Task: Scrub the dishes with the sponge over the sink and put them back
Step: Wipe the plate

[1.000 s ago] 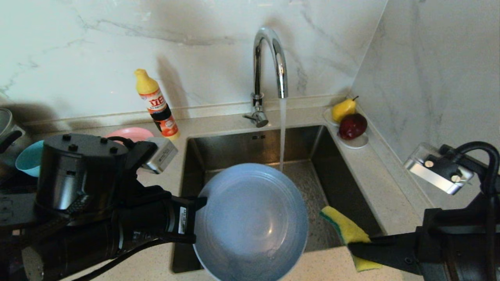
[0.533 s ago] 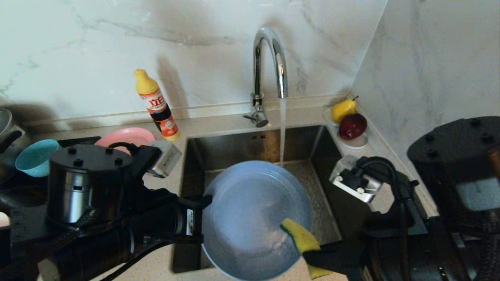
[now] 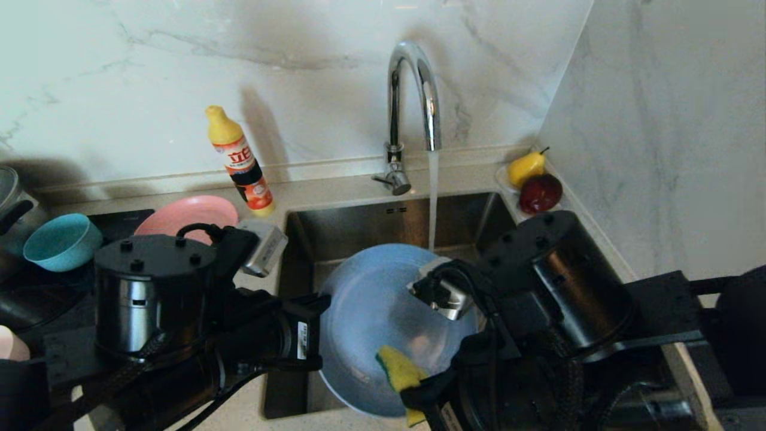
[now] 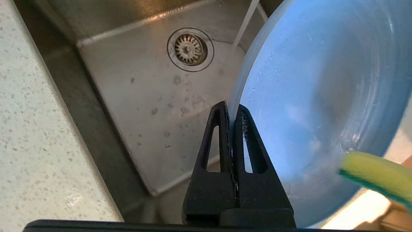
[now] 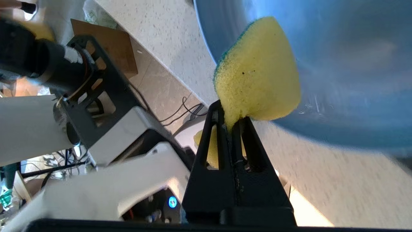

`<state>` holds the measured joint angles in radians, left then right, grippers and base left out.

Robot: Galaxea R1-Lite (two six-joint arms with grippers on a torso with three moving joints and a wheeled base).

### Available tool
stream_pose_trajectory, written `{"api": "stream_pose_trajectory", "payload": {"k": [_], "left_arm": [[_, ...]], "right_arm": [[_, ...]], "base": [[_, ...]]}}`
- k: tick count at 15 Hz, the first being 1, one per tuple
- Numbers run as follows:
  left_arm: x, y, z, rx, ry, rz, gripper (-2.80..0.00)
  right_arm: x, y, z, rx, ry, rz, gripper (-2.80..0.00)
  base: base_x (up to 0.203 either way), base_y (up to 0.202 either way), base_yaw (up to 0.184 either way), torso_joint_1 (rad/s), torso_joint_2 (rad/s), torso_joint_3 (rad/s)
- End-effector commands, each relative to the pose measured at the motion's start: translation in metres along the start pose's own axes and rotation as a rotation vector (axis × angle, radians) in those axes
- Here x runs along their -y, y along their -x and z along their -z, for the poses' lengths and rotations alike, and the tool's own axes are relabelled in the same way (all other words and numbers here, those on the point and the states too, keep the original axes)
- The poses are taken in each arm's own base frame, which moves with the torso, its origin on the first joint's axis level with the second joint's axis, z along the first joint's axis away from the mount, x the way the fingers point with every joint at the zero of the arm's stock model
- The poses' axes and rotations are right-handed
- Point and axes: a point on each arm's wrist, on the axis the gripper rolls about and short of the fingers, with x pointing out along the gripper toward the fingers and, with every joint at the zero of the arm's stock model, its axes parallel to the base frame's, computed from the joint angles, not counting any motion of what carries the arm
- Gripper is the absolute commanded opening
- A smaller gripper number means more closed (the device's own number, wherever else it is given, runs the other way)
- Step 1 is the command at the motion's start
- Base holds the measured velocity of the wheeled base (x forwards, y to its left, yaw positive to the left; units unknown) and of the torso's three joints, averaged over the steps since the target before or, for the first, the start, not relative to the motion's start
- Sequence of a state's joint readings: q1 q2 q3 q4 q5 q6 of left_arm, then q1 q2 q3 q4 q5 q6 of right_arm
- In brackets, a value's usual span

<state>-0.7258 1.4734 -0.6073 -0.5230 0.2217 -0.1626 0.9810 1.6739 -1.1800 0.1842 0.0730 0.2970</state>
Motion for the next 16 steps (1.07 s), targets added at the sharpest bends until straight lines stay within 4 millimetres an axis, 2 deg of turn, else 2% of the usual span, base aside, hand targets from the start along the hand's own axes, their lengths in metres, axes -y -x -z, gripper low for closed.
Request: {"api": "stream_pose_trajectory", "payload": {"k": [1,4,8,12,16], "left_arm": [[-0.001,0.001,0.004,0.001,0.003,-0.001,-2.80],[-0.003,0.006,0.011,-0.016,-0.003,0.007,-2.80],[-0.002,0.006,0.012,0.001,0.013,0.016,-2.80],[-0.001,0.009,0.017,-0.006,0.006,0.028,-2.80],[0.001,0.016,0.014,0.015,0.007,0.047,-2.80]], "right_arm": [[0.002,-0.029,0.001,-0.053,-0.003,0.014,-2.80],[0.004,-0.049,0.000,-0.052,-0.003,0.022,-2.80],[0.005,-0.052,-0.001,-0.046,-0.004,0.023,-2.80],[0.013,-0.048,-0.016,0.007,-0.021,0.040,-2.80],[0.024,-0.031,-0.027,0.068,-0.037,0.073,-2.80]], "base": [[0.000,0.000,0.000,0.000,0.00,0.000],[0.000,0.000,0.000,0.000,0.00,0.000],[0.000,0.000,0.000,0.000,0.00,0.000],[0.000,0.000,0.000,0.000,0.00,0.000],[0.000,0.000,0.000,0.000,0.00,0.000]]}}
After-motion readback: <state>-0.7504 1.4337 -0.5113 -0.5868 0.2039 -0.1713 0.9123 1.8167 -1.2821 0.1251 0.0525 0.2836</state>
